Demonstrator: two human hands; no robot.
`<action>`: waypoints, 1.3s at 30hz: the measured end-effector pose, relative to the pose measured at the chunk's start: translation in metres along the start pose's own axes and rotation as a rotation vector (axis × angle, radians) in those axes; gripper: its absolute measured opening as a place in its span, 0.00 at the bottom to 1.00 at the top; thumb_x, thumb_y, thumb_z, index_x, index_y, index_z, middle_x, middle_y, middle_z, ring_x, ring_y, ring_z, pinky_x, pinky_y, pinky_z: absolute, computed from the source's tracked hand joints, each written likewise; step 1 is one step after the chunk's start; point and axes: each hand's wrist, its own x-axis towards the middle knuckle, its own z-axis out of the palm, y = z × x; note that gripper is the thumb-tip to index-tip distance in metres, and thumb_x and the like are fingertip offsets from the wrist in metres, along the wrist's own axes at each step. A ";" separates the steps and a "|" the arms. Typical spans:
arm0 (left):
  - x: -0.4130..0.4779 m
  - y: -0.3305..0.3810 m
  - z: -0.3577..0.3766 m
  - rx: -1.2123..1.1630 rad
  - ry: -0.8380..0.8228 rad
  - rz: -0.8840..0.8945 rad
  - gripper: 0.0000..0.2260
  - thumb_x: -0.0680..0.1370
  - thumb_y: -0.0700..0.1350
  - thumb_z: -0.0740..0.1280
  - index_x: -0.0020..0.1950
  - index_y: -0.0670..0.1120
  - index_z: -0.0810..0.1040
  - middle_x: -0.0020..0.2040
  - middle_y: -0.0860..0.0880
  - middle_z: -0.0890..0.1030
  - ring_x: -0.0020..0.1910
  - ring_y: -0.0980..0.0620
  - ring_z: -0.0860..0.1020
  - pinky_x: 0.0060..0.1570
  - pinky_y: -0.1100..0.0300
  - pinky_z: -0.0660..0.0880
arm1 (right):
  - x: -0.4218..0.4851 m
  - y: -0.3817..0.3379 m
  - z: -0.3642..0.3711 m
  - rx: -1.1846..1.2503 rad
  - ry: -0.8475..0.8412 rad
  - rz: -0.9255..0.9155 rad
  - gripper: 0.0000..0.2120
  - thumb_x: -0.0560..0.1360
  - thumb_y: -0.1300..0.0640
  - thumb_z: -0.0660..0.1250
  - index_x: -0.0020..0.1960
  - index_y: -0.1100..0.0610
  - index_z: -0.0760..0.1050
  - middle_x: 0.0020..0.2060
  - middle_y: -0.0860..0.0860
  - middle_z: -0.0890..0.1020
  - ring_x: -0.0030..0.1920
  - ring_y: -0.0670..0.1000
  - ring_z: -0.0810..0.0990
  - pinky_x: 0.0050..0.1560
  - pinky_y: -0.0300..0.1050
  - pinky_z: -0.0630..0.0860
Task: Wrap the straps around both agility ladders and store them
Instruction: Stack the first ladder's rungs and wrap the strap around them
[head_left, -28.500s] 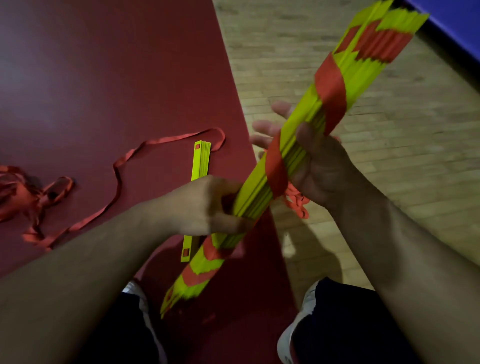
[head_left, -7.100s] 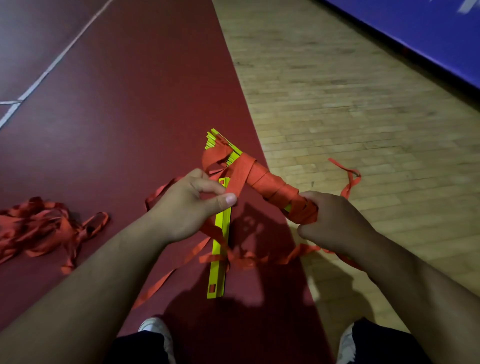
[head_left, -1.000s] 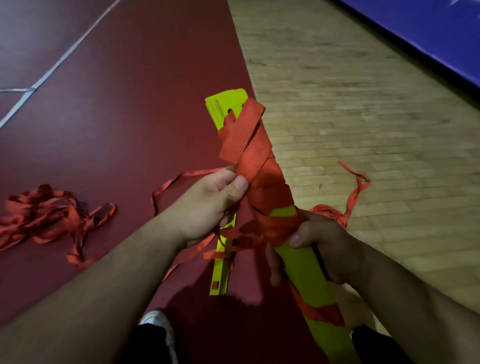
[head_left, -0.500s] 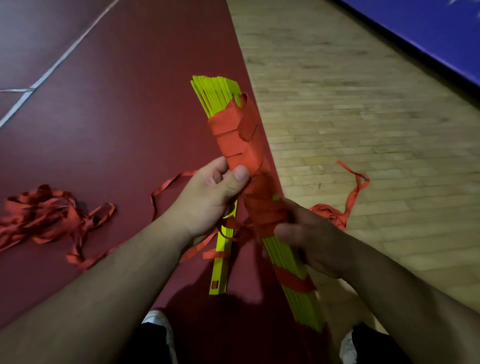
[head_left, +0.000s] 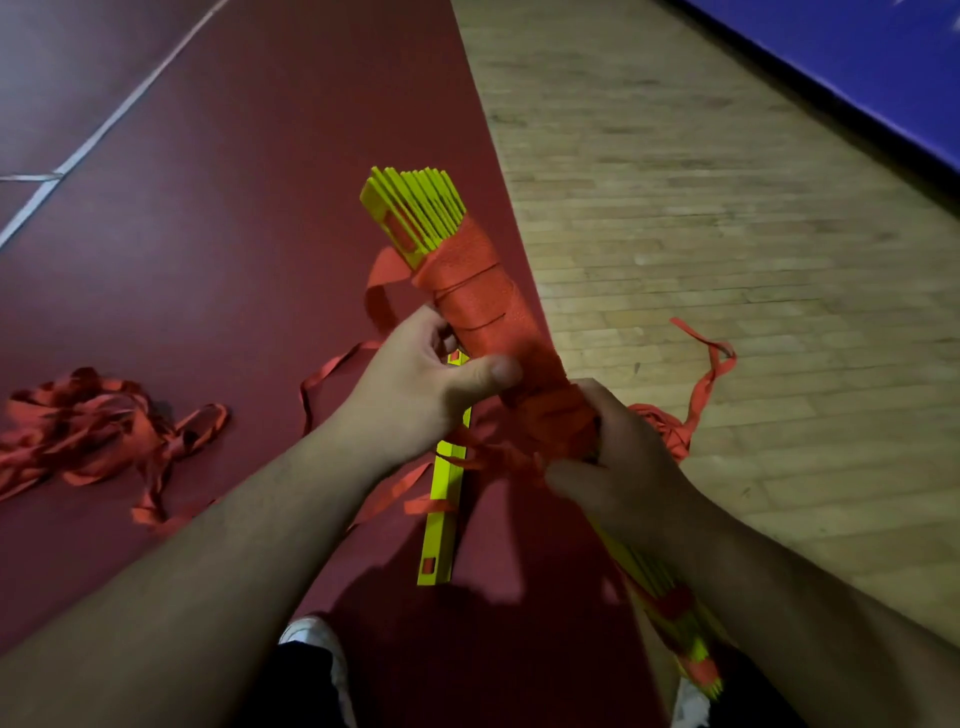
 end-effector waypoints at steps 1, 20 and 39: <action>0.000 0.002 -0.002 0.004 -0.042 0.011 0.42 0.64 0.64 0.78 0.56 0.29 0.73 0.50 0.36 0.82 0.48 0.44 0.82 0.49 0.54 0.77 | -0.001 0.000 -0.002 0.033 -0.042 -0.002 0.19 0.59 0.55 0.70 0.49 0.44 0.75 0.34 0.50 0.80 0.35 0.53 0.79 0.36 0.55 0.76; -0.002 0.000 -0.032 0.477 -0.104 -0.203 0.21 0.73 0.60 0.66 0.40 0.41 0.80 0.24 0.53 0.74 0.23 0.59 0.69 0.26 0.64 0.65 | 0.007 -0.001 -0.006 0.080 -0.049 0.112 0.13 0.59 0.55 0.70 0.44 0.47 0.77 0.32 0.57 0.83 0.32 0.59 0.83 0.41 0.61 0.80; -0.013 0.012 0.016 -0.182 -0.015 -0.226 0.10 0.81 0.43 0.58 0.44 0.40 0.74 0.24 0.55 0.76 0.21 0.63 0.72 0.24 0.74 0.67 | 0.010 0.003 -0.016 0.722 -0.589 0.379 0.32 0.55 0.53 0.76 0.55 0.68 0.79 0.47 0.74 0.79 0.41 0.65 0.82 0.42 0.55 0.80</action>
